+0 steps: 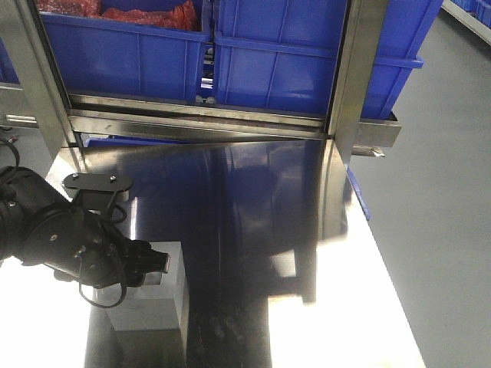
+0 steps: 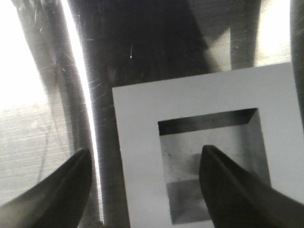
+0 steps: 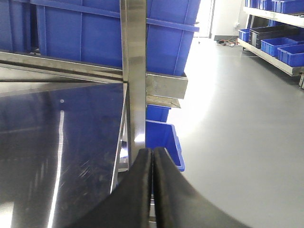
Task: Sort gray base to blue bin
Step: 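Close the left gripper on the block's wall through its hole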
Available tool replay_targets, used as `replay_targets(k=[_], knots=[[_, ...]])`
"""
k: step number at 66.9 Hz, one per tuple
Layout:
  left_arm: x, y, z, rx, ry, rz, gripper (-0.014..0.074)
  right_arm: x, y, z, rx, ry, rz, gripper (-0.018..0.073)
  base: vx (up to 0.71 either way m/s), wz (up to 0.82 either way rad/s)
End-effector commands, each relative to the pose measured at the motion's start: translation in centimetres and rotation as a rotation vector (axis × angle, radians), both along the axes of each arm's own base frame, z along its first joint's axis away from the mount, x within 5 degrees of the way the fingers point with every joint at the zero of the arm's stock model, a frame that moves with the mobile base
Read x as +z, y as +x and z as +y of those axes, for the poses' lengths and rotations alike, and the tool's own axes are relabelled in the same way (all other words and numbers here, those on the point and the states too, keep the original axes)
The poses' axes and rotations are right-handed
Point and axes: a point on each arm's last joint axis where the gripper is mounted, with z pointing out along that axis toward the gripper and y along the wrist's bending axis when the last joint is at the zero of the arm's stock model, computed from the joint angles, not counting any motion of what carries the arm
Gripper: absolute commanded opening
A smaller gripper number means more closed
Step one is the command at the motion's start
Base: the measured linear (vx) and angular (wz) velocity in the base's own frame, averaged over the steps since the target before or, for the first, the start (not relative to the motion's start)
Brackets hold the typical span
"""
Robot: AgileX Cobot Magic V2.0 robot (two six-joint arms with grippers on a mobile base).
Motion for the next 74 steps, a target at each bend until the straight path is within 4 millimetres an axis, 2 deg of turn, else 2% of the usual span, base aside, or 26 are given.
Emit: replay_targets(k=[1, 11, 17, 23, 36, 53, 63, 74], knots=[[1.3, 0.5, -0.4, -0.007, -0.033, -0.065, 0.0449, 0.5, 0.0, 0.0, -0.002, -0.016, -0.074, -0.0005, 0.0, 0.0], [0.8, 0.6, -0.5, -0.007, -0.023, -0.048, 0.0405, 0.5, 0.0, 0.0, -0.002, -0.016, -0.074, -0.0005, 0.0, 0.0], [0.8, 0.6, -0.5, -0.008, -0.023, -0.048, 0.0349, 0.5, 0.0, 0.0, -0.002, -0.016, -0.074, -0.0005, 0.0, 0.0], [0.8, 0.6, -0.5, -0.01, -0.022, -0.047, 0.0256, 0.5, 0.0, 0.0, -0.002, -0.016, -0.074, -0.0005, 0.0, 0.0], [0.8, 0.6, -0.5, -0.015, -0.018, -0.047, -0.001, 0.5, 0.0, 0.0, -0.002, -0.016, -0.074, -0.0005, 0.0, 0.0], [1.6, 0.6, -0.4, -0.028, -0.031, -0.093, -0.0008, 0.5, 0.0, 0.0, -0.002, -0.016, -0.075, -0.0005, 0.0, 0.0], [3.8, 0.1, 0.0, -0.048, -0.06, -0.194, -0.0008, 0.5, 0.0, 0.0, -0.002, -0.016, -0.075, -0.0005, 0.0, 0.0], [7.3, -1.1, 0.8, -0.072, -0.106, -0.343, -0.0008, 0.5, 0.0, 0.0, -0.002, -0.016, -0.075, -0.0005, 0.0, 0.0]])
